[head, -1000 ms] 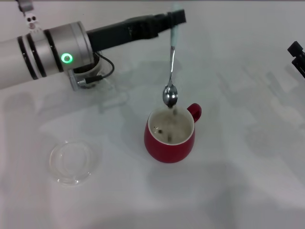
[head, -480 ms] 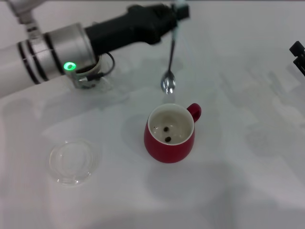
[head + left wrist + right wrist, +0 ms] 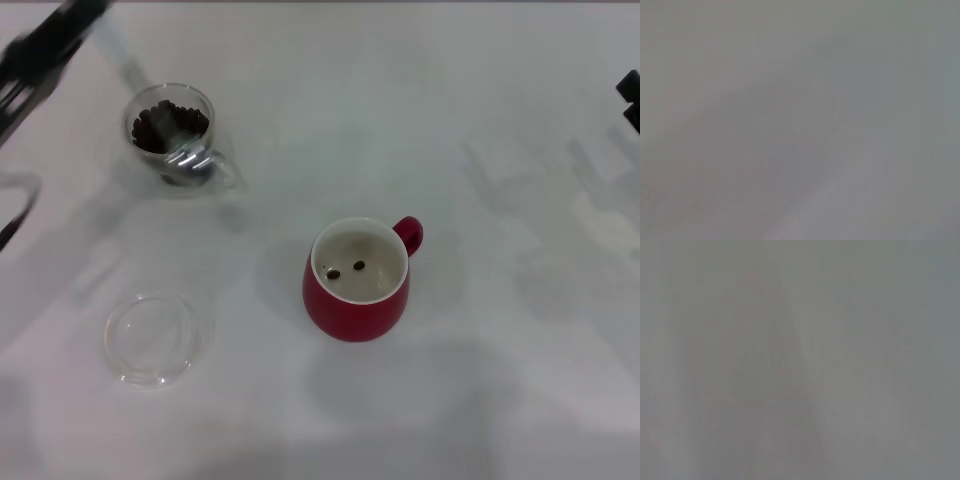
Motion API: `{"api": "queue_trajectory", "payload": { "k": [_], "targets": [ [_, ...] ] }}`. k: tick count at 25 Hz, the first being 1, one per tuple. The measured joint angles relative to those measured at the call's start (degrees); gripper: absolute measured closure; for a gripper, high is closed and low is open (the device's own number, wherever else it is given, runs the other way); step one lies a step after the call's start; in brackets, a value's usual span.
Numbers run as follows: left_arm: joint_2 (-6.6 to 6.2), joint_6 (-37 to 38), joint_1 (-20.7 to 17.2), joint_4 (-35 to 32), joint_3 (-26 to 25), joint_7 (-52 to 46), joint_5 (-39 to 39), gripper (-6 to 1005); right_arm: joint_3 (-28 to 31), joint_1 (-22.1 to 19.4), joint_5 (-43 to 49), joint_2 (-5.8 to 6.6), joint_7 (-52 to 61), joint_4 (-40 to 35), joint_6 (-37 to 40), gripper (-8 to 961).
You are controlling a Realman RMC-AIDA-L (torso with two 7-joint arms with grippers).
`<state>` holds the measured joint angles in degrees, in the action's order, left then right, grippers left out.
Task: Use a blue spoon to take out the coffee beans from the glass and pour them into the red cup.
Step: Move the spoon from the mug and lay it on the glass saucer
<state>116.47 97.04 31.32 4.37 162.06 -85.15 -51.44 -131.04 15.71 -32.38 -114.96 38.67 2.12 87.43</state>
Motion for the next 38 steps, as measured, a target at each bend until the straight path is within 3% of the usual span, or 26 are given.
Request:
{"api": "queue_trajectory", "payload": {
  "k": [6, 10, 18, 28, 38],
  "targets": [
    [0.85, 0.35, -12.48, 3.33, 0.01, -5.73, -5.06, 865, 0.00, 0.39, -1.25, 0.00, 0.00, -0.06, -0.07, 293],
    [0.51, 0.34, -16.48, 4.73, 0.10, -6.55, -5.93, 866, 0.00, 0.68, -1.69, 0.00, 0.00, -0.31, -0.54, 293],
    [1.08, -5.48, -16.36, 7.85, 0.82, -6.44, -2.50, 867, -0.13, 0.92, -1.43, 0.00, -0.04, -1.85, -1.00, 293],
    [1.96, -13.56, -12.87, 7.54, 0.80, -4.73, 3.57, 866, -0.12, 0.89, -1.37, -0.09, -0.09, -2.52, -1.29, 293],
    [2.32, -16.33, -9.81, 5.31, 0.80, -1.53, 9.16, 865, -0.07, 0.85, -1.37, -0.09, -0.09, -2.91, -1.31, 293]
  ]
}}
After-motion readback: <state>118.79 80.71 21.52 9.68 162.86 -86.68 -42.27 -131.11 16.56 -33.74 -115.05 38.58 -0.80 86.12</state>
